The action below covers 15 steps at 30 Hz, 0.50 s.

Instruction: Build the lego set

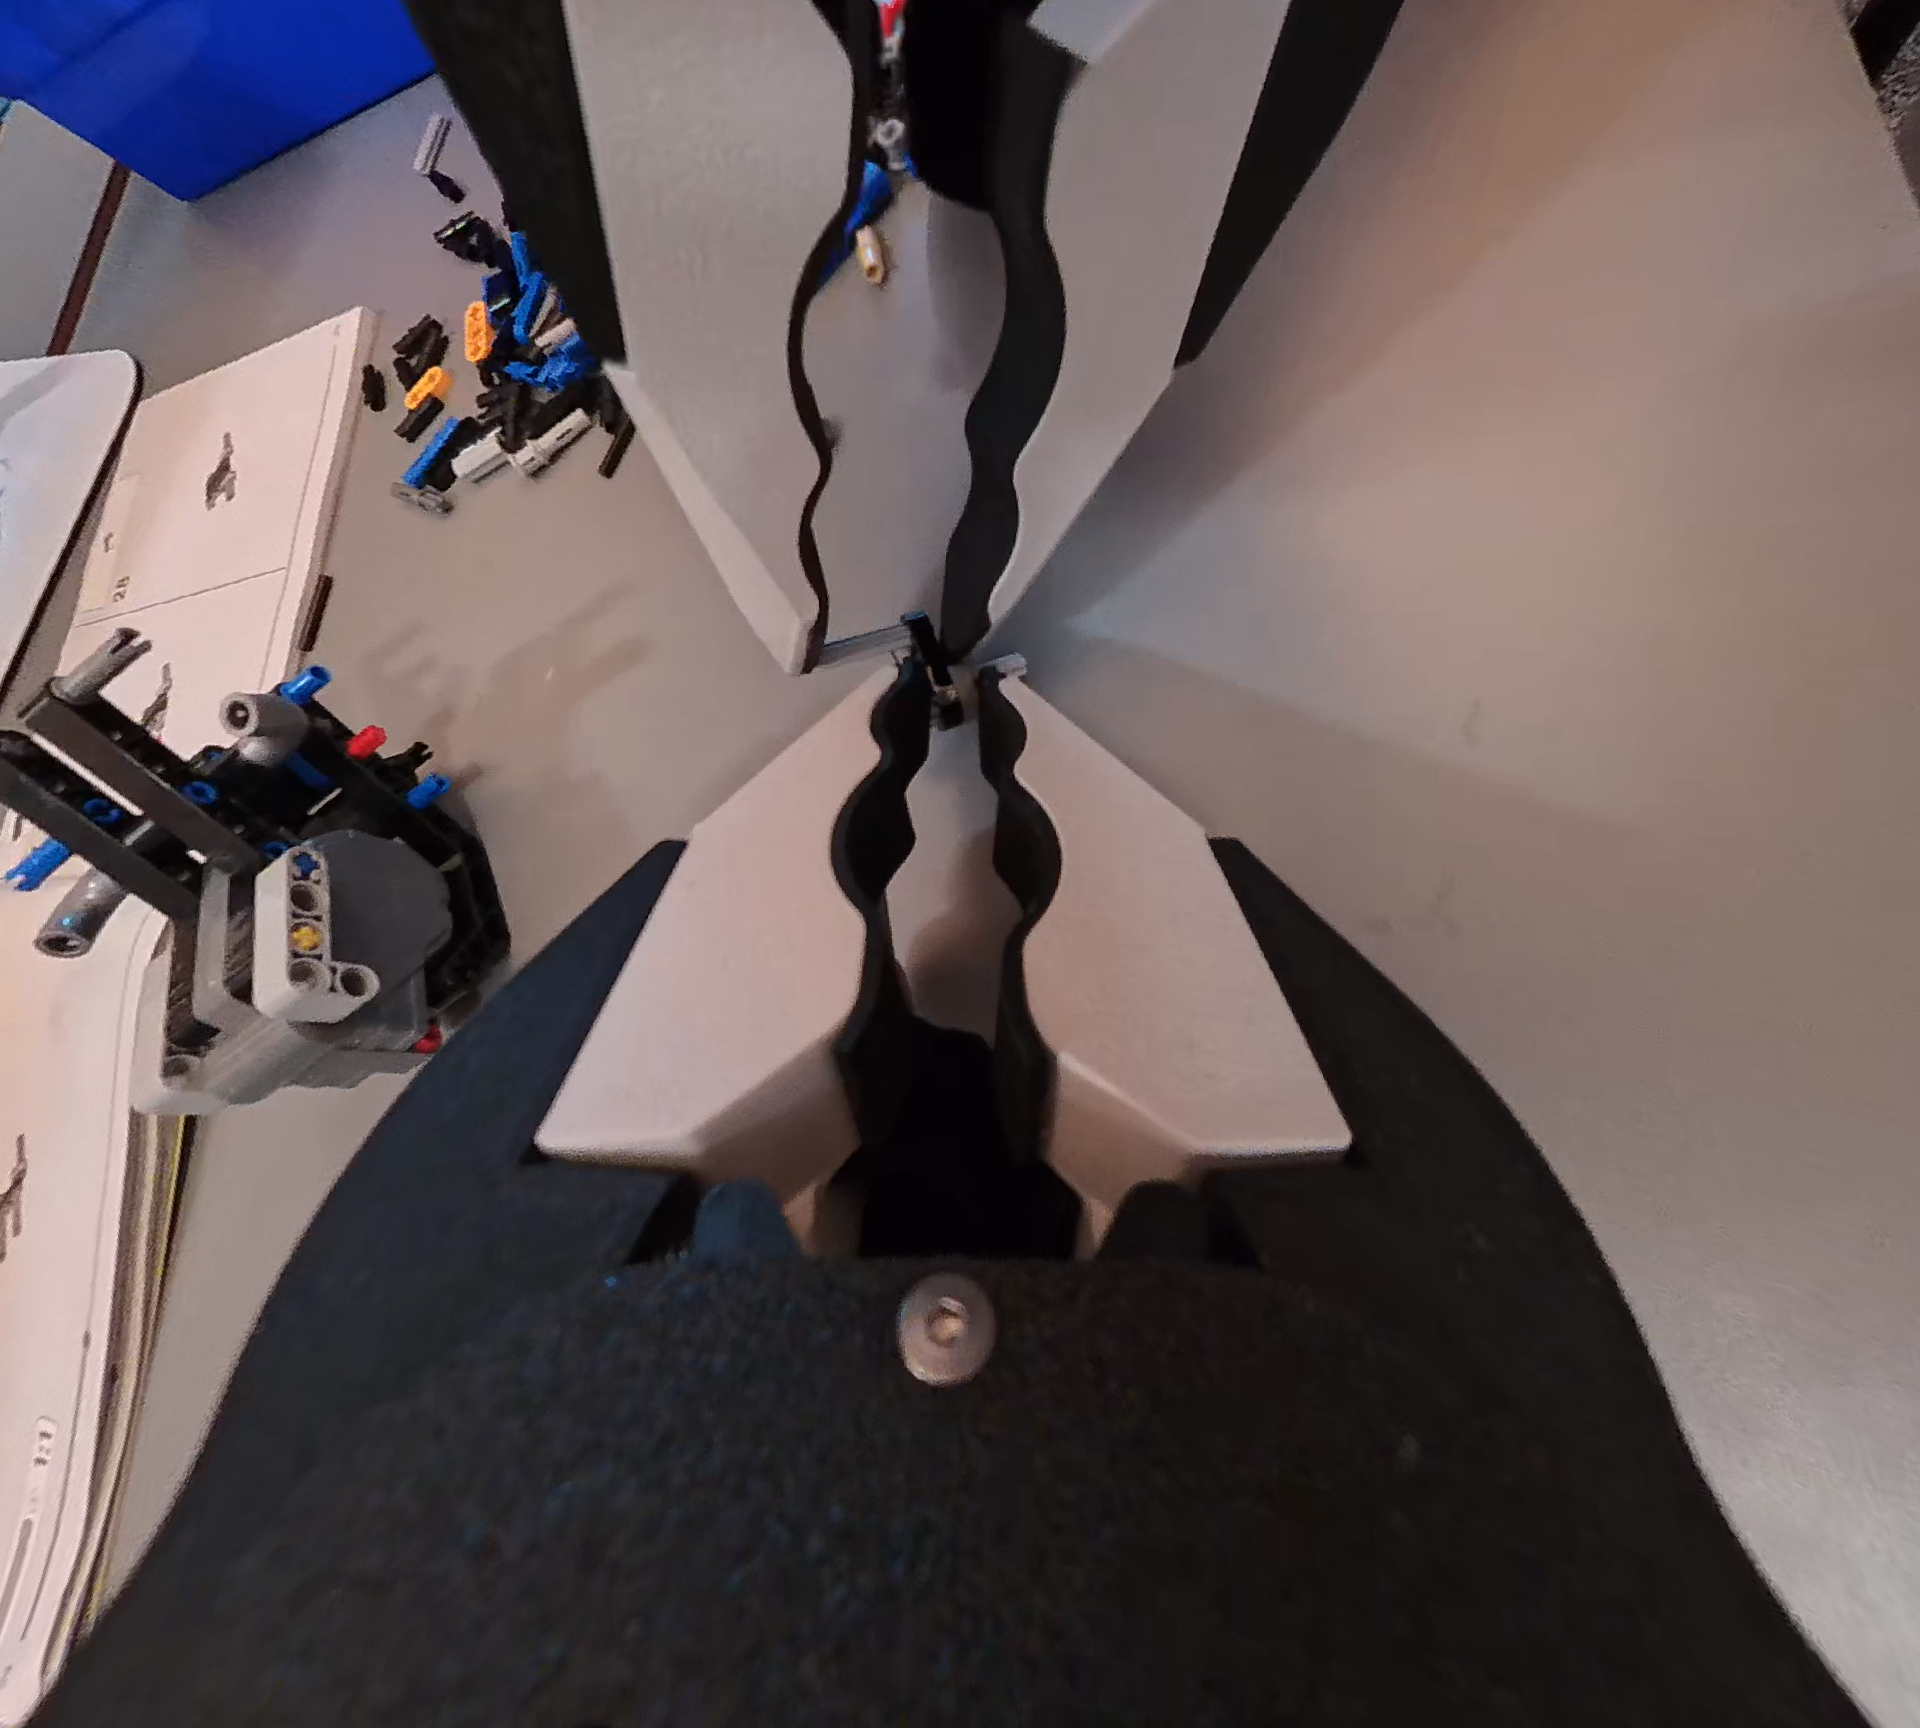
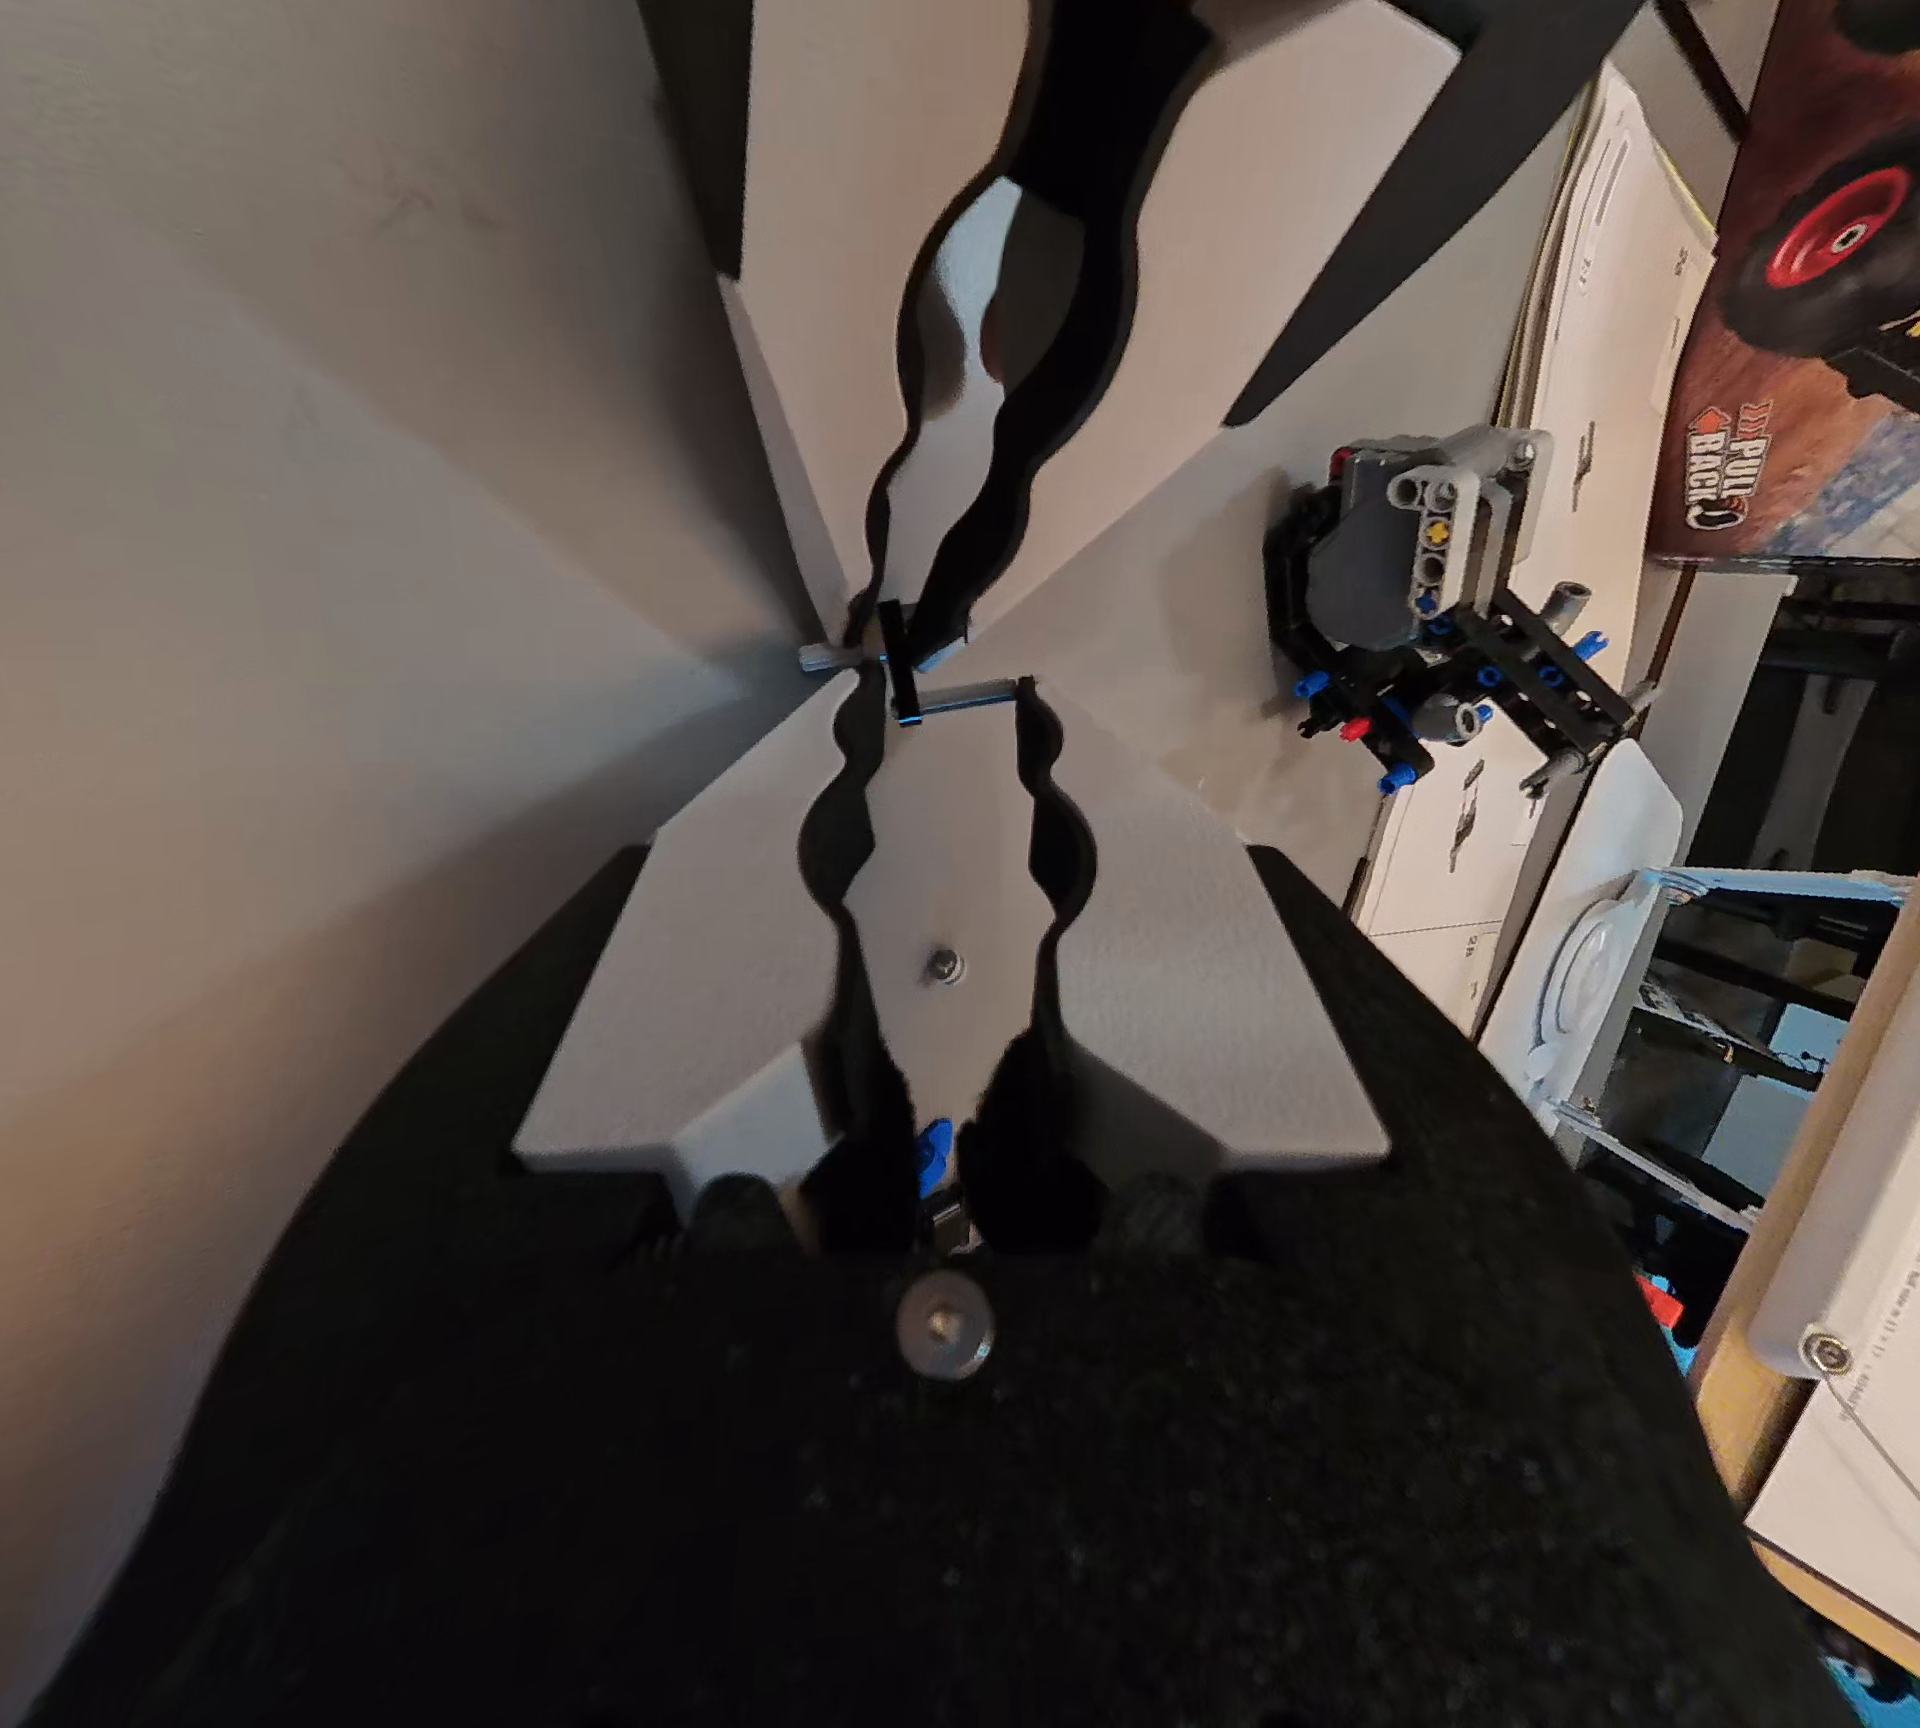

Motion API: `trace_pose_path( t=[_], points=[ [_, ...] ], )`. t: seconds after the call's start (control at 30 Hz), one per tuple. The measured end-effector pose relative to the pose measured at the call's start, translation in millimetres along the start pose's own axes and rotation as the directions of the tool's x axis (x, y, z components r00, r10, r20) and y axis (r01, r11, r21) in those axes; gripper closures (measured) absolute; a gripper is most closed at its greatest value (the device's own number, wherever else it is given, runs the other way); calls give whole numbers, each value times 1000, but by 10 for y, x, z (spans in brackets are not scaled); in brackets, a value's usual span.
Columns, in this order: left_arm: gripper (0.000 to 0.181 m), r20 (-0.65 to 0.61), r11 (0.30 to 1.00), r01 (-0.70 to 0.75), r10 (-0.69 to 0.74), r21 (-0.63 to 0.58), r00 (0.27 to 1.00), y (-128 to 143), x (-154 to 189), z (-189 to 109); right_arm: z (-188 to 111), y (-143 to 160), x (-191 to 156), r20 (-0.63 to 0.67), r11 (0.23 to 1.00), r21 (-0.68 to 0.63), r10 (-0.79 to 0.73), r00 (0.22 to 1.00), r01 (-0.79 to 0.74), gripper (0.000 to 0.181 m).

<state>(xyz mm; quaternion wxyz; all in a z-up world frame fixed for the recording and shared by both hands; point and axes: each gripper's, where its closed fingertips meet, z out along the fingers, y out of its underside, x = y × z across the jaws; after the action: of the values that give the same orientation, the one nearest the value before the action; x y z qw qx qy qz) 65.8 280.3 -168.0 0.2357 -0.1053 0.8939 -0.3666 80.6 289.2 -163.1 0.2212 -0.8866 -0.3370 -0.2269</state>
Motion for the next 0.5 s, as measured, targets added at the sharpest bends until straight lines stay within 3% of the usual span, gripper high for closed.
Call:
trace_pose_path(
  t=[0.37,0.5],
  points=[
    [173,26,1000,-10,11,-6,1000,-3,-14,14,3,24,19,-14,1000,-21,-12,1000,12,159],
    [173,31,1000,-7,7,6,999,11,-26,3,10,12,28,34,994,71,75,997,-77,159]
  ],
)
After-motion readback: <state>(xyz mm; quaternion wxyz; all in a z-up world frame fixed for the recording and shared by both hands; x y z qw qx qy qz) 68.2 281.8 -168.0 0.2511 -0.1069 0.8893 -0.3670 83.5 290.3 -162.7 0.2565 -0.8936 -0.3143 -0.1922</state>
